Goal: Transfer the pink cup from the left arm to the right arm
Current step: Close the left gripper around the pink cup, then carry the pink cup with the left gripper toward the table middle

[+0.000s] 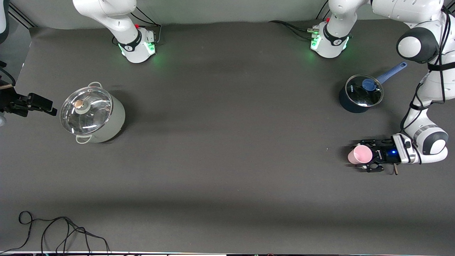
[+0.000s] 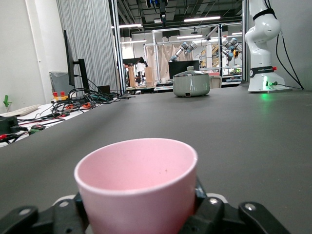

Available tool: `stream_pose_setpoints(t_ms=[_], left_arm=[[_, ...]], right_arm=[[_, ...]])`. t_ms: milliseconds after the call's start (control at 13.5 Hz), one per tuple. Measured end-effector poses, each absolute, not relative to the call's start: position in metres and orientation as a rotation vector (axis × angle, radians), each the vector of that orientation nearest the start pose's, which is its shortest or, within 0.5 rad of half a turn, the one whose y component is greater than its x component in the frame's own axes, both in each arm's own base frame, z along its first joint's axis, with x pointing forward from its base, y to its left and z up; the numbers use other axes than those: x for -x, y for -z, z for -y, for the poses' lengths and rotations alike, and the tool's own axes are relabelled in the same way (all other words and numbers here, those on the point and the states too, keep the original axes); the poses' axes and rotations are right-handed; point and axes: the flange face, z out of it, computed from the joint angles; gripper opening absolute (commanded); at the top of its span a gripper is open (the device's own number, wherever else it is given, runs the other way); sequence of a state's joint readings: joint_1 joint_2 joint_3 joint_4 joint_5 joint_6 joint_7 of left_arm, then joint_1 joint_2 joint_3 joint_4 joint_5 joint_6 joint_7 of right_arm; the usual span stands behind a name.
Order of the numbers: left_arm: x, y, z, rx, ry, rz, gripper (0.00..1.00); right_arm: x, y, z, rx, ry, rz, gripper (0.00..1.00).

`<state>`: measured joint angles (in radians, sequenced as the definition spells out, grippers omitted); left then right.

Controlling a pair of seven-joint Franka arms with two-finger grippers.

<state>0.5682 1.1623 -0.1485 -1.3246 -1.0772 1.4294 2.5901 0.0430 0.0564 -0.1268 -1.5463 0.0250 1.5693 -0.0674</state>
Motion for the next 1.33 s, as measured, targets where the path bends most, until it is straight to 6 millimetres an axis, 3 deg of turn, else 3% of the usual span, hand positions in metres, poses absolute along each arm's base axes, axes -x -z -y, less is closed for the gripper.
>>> stream_pose_setpoints(t_ms=[222, 444, 813, 1035, 1331], left_arm=[[-0.617, -0.057, -0.164, -1.208, -1.256, 1.312, 0.0], [-0.632, -0.065, -0.117, -1.127, -1.248, 1.329, 0.0], [-0.675, -0.092, 0.006, -1.043, -1.31, 1.369, 0.0], [-0.705, -0.122, 0.095, -1.098, -1.401, 1.385, 0.0], [-0.709, -0.157, 0.222, -1.206, -1.415, 1.289, 0.0]], right_arm=[[-0.569, -0.604, 0.043, 3.121, -0.049, -0.027, 1.0], [-0.569, -0.604, 0.044, 3.121, -0.049, -0.028, 1.0], [-0.569, -0.605, 0.051, 3.121, -0.047, -0.049, 1.0], [-0.568, -0.605, 0.057, 3.121, -0.046, -0.066, 1.0], [-0.568, -0.605, 0.058, 3.121, -0.046, -0.069, 1.0]])
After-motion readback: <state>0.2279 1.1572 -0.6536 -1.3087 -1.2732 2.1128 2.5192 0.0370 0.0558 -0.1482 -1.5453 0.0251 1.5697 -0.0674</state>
